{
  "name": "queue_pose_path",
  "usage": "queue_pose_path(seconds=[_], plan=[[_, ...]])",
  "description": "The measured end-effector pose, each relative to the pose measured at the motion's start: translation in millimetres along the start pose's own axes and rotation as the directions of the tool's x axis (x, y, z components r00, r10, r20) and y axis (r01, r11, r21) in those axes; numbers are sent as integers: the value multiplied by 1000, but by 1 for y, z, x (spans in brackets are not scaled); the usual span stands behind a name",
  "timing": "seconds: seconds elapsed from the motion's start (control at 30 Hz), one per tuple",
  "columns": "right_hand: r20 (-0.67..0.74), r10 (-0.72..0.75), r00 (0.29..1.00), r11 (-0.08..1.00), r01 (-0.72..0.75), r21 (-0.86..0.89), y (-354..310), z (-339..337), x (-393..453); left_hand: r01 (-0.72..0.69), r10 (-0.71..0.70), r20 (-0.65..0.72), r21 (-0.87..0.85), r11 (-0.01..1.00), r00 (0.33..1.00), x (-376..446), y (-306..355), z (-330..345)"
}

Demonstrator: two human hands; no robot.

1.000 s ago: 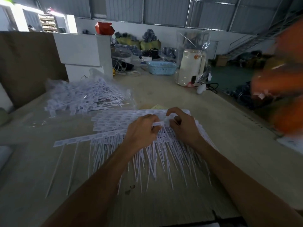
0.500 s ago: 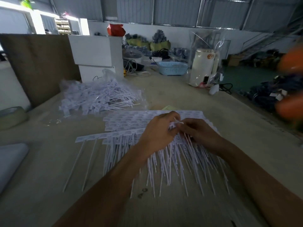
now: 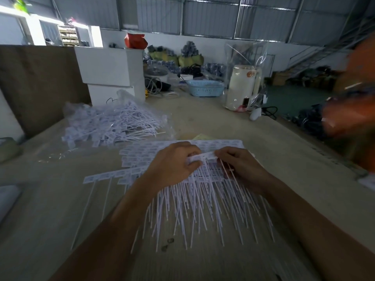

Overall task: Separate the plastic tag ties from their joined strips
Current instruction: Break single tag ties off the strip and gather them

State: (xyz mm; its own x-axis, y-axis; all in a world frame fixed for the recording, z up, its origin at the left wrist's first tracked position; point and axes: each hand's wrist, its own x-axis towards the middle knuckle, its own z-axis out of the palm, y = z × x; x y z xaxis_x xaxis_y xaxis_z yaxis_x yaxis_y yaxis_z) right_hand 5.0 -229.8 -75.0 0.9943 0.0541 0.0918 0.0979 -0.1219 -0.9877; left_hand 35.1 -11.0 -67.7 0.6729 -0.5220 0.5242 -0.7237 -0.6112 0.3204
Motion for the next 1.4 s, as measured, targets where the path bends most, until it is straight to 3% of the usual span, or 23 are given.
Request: queue_pose_path(seconds=[0.13,0.3,0.6,0.87,1.07,1.13,1.4], plan=[[46,7,999,999,-5,-47,2,-1,0,-44,46,-50,47,998,998,-1,5,1],[94,-85,992,985,98,-141,0,0,-3,-45,52,-110,63,997,993,0,8,-1],[55,-217,975,968,222,-115,-5,8,-7,-76,74,21,123,989,997,0,8,-4],[42,-339,940,936,342,-89,-4,7,-5,-36,35,-15,-120,992,999,2,6,-4],[126,-477,870,803,490,-340,-10,5,-8,11,-23,-43,-276,961,999,3,5,-7],[101,-491,865,787,491,-374,-10,5,-7,19,-43,-71,-311,950,997,2,7,-8],[1,-352,936,893,336,-299,-6,2,-1,19,-51,-99,-301,954,994,5,15,-7]])
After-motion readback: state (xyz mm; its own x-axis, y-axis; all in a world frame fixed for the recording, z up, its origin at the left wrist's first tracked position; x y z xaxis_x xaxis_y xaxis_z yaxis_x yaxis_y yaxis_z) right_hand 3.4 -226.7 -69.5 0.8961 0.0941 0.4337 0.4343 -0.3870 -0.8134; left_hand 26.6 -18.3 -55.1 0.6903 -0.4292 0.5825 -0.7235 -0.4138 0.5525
